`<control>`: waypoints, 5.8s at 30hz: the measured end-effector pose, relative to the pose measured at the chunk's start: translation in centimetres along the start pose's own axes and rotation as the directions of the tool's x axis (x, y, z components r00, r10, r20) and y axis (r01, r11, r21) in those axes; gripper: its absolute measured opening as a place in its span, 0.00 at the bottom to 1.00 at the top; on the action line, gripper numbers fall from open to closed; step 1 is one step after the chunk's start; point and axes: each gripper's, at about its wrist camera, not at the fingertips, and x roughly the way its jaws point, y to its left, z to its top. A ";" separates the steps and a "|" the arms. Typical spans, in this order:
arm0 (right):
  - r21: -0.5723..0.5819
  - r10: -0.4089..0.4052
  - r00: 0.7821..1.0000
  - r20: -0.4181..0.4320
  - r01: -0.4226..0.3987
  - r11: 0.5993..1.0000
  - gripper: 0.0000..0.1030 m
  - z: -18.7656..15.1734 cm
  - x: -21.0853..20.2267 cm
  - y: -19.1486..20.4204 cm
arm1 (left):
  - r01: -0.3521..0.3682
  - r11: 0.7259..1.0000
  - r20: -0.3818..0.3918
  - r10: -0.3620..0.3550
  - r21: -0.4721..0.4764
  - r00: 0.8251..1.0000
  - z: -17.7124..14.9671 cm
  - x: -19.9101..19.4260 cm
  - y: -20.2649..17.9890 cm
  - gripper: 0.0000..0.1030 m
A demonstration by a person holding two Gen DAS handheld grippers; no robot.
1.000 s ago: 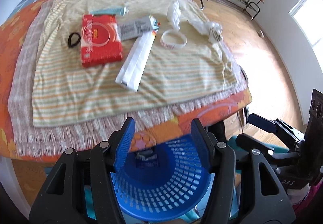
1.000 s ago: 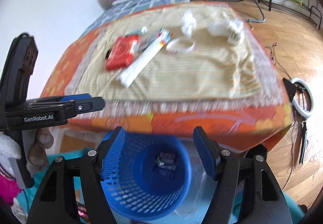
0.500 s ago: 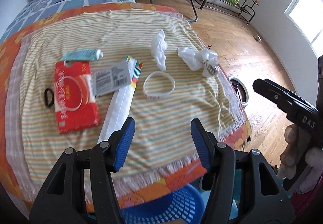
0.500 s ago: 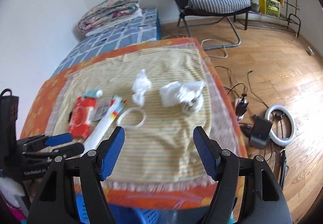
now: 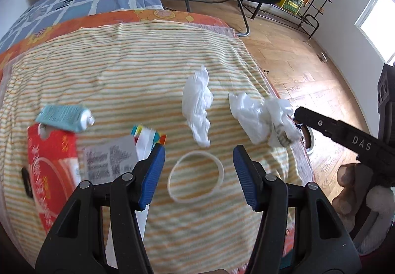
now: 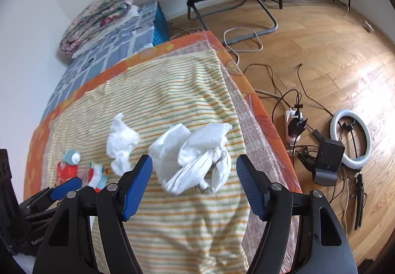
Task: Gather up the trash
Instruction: 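Move both tools back over the bed toward the crumpled white tissues, then grasp a white tissue with the left tool while the right tool grasps the white plastic bag, then carry the tissue and bag over the blue basket and open both tools, then move both tools back to the bed toward the red tissue box and white band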
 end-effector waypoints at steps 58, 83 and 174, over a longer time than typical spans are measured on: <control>-0.213 0.041 0.992 0.117 -0.015 0.977 0.50 -3.8 -7.7 4.9 | 0.036 0.999 0.102 -0.038 0.019 0.994 -2.1 -9.0 0.2 0.11; -0.500 0.118 0.993 0.031 -0.087 0.861 0.50 -19.8 -14.8 10.3 | 0.001 0.997 0.009 -0.001 0.082 1.000 -19.6 -17.3 3.2 0.11; -0.353 0.113 0.990 -0.084 -0.136 0.926 0.66 -10.8 -6.8 11.8 | -0.127 0.971 -0.054 0.118 -0.205 0.992 -8.0 -9.9 13.8 0.76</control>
